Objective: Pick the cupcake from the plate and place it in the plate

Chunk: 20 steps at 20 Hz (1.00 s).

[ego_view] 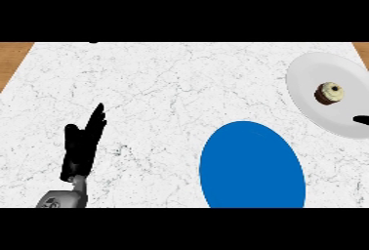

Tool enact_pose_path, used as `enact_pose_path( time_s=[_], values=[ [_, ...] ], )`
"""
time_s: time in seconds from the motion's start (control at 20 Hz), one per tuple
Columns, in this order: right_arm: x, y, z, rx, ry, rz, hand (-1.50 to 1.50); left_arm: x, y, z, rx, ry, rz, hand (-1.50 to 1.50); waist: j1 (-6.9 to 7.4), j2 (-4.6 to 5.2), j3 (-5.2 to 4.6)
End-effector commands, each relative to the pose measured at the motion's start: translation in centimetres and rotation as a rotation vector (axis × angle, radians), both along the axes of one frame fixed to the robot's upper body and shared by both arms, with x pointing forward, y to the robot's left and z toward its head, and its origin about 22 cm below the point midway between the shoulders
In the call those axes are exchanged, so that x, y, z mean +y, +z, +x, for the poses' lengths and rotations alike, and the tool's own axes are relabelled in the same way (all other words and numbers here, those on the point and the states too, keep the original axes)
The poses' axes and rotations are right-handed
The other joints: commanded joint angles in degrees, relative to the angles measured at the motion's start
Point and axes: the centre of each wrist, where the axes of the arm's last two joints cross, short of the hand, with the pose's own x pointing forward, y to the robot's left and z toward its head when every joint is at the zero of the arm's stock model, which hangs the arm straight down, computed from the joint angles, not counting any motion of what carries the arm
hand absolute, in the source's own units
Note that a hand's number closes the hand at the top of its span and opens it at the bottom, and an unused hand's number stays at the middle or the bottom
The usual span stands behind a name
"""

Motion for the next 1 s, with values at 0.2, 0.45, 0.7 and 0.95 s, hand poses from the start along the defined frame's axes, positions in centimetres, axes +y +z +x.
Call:
enact_pose_path(
  time_s=[0.2,0.45,0.7,0.95],
  values=[
    [-1.2,-1.3,-2.2,0.002,-0.065,-0.028,-1.5,0.1,-0.5,-0.4,-0.013,0.011,0.005,0.0,0.03,0.0,0.03],
    [-2.4,-0.9,-3.2,-0.014,-0.099,-0.01,-1.5,-1.2,-0.3,0.4,0.01,0.004,-0.005,0.0,0.05,0.15,0.09],
    [-3.7,-0.1,-4.2,-0.053,-0.158,-0.021,-1.5,0.9,0.2,0.7,0.002,-0.003,-0.007,0.0,0.3,0.31,0.16],
    [-5.1,-0.7,-6.7,-0.038,-0.212,-0.04,-1.5,-0.7,-0.4,-0.4,-0.011,0.001,-0.012,0.0,0.42,0.29,0.25]
  ],
)
